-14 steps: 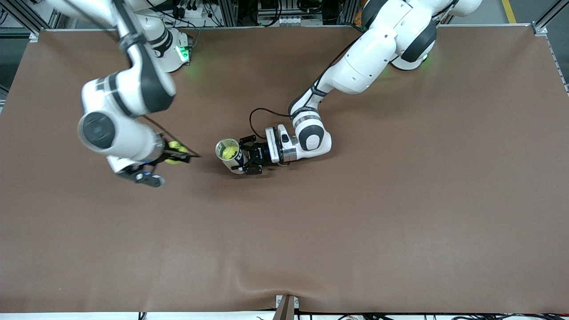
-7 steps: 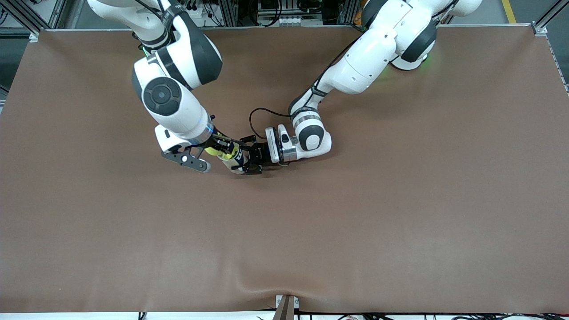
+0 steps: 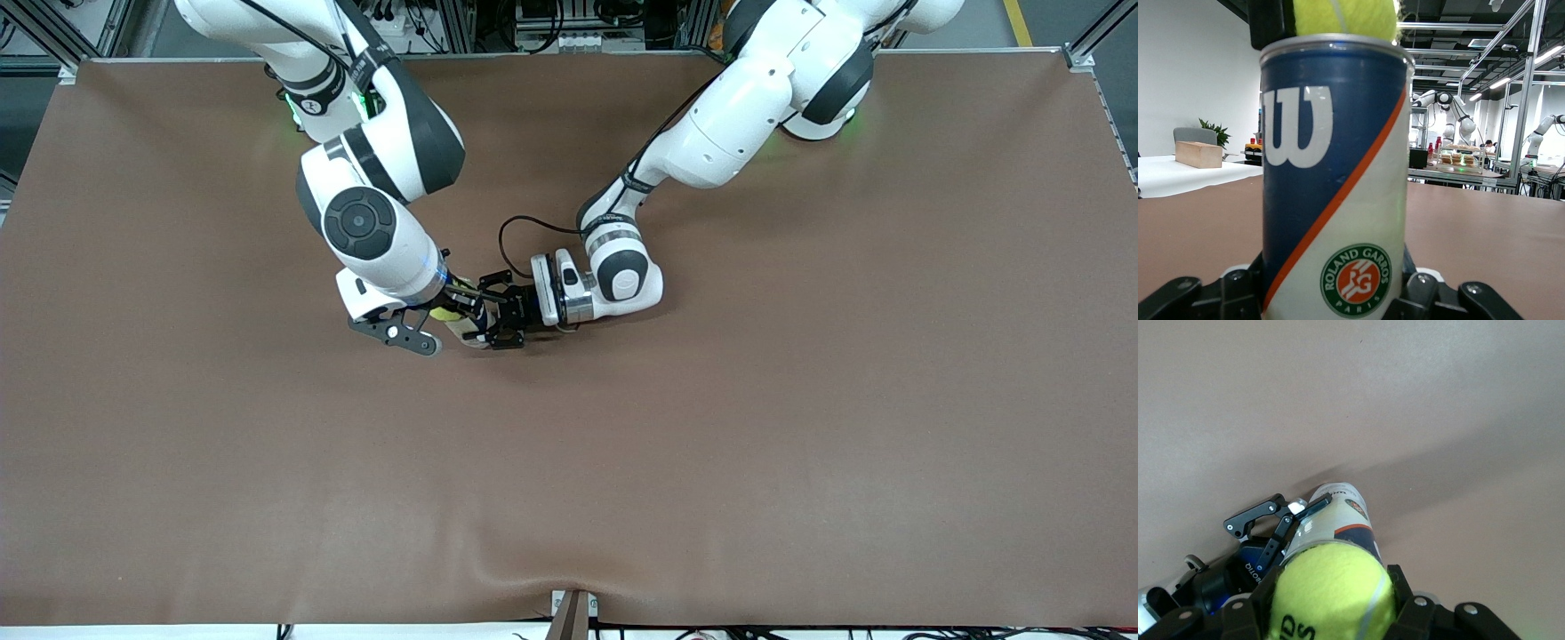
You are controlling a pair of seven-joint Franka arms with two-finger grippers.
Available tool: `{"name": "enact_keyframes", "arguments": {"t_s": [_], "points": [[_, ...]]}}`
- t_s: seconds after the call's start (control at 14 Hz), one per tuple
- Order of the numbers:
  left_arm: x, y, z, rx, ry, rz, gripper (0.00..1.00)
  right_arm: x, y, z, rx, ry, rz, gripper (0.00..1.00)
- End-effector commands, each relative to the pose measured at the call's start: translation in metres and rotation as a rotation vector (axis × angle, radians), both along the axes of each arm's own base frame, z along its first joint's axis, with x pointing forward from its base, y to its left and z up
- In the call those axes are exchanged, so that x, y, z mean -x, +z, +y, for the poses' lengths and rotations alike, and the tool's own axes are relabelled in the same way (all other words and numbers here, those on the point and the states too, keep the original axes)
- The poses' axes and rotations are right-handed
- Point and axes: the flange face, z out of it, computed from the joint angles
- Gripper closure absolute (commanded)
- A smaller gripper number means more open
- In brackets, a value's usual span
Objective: Insert tennis ball vertically with right arm
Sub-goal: 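Carry the second ball with the right gripper over the can opening, then release the ball into the can and withdraw the right gripper to rest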
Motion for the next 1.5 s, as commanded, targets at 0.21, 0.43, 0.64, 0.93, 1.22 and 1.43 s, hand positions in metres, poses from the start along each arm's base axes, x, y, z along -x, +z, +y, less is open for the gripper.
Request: {"name": "enact_keyframes", "arguments": {"t_s": [0.21,0.43,0.64,0.93,1.22,1.43], "points": [[0.006,-0.018,0.0,-0.024,0.037,-0.084,0.29,-0.006,0.011,0.003,-0.012,-0.024,-0.011,0.0],[0.006,-0.017,0.0,-0.023,0.036,-0.081,0.26,-0.012,0.019,-0.008,-0.018,-0.043,-0.021,0.0],[0.006,-0.015,-0.001,-0.02,0.035,-0.08,0.0,-0.022,0.035,-0.029,-0.03,-0.059,-0.039,0.0],[0.005,-0.013,-0.001,-0.018,0.034,-0.08,0.0,-0.035,0.05,-0.065,-0.045,-0.023,-0.05,0.0],[0.005,-0.013,-0.001,-0.017,0.033,-0.074,0.0,-0.052,0.062,-0.134,-0.061,0.072,-0.034,0.0],[0.001,-0.007,0.0,-0.01,0.035,-0.067,0.0,-0.059,0.072,-0.194,-0.082,0.157,-0.02,0.0]]}}
